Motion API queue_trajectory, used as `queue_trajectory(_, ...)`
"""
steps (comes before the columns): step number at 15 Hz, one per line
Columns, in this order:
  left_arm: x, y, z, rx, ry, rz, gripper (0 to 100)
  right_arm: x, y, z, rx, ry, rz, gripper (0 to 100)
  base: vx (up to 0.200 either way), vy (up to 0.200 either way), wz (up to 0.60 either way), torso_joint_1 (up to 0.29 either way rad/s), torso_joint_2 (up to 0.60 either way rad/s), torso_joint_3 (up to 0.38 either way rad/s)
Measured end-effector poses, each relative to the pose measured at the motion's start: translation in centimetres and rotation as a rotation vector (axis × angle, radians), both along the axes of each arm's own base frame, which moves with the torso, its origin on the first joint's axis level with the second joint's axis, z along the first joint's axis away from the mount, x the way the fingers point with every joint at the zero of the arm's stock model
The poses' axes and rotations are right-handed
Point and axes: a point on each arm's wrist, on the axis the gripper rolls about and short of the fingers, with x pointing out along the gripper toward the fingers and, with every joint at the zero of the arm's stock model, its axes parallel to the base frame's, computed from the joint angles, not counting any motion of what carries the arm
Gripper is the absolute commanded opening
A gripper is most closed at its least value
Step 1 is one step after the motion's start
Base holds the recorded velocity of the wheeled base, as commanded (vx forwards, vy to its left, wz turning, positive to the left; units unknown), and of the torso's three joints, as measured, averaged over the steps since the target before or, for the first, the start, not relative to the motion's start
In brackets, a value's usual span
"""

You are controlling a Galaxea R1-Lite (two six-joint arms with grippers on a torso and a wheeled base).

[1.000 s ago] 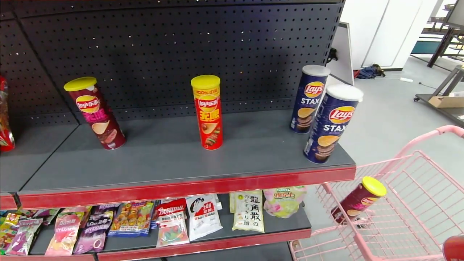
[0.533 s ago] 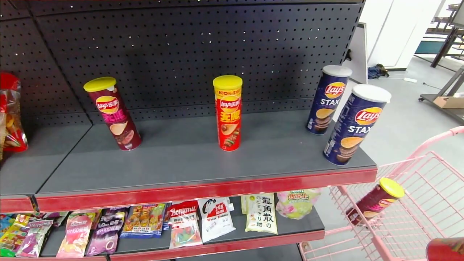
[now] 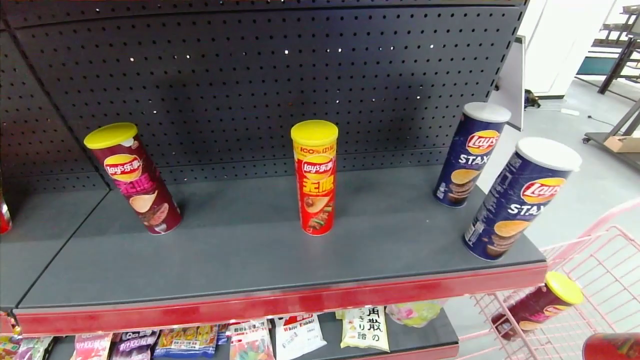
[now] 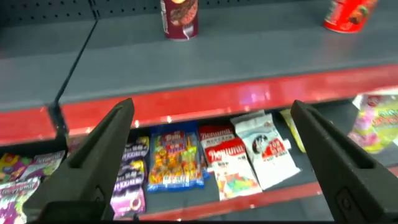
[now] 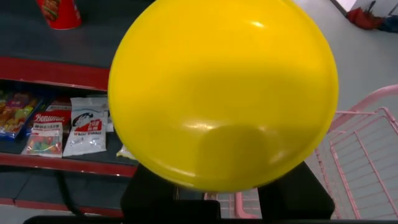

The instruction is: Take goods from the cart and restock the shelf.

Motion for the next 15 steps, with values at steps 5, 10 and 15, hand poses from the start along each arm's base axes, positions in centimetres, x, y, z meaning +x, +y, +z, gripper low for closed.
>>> queue_trajectory(5, 0.0, 0.0, 0.0, -0.003, 0.002, 0.0, 100, 0.0, 0.0, -0.1, 0.0, 0.001, 0.001, 0, 0.0, 0.0, 0.0, 0.0, 0.0, 0.0)
queue_trajectory(10, -0.1, -0.1, 0.9, -0.031, -0.009, -0.05, 100, 0.1, 0.1, -0.5, 0.005, 0.016, 0.045, 0, 0.0, 0.0, 0.0, 0.0, 0.0, 0.0)
queue_trajectory(15, 2.4, -0.5, 11.4, -0.055, 0.003, -0.306, 100, 0.2, 0.2, -0.7, 0.012, 0.027, 0.09, 0, 0.0, 0.0, 0.0, 0.0, 0.0, 0.0)
